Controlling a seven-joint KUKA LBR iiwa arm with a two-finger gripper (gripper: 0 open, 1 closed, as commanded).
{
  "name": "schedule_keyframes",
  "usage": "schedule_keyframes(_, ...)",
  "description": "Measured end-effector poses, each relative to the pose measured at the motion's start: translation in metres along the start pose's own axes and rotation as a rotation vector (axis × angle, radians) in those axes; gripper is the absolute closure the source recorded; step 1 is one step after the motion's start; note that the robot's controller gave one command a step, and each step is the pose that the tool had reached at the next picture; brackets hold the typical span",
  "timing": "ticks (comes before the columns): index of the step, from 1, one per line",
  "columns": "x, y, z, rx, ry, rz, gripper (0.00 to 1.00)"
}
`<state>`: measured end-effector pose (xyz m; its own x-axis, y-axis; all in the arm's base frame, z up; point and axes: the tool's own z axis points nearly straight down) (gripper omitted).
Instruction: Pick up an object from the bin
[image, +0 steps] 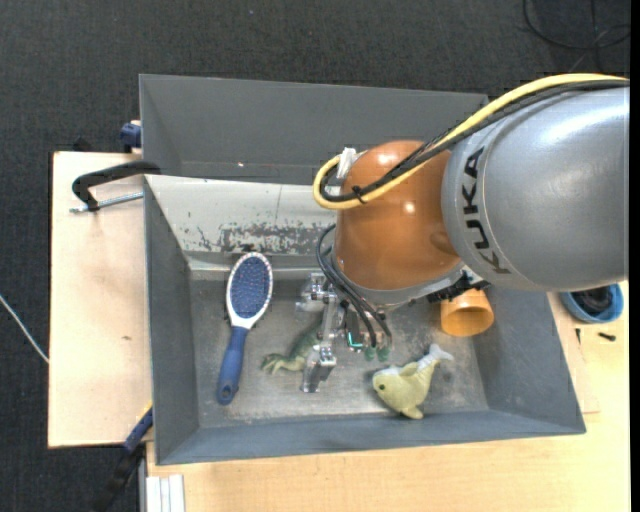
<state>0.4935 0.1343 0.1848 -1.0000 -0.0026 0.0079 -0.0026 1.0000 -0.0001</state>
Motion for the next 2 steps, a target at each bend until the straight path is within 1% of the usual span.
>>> schedule_keyframes(1,-0.0341,-0.0271,0.1141,-0.002,-0.014,-0.064,0.0)
schedule_keyframes(2,-0.0358,-0.0257,0.1107,-0.004,-0.021,-0.065,1.0)
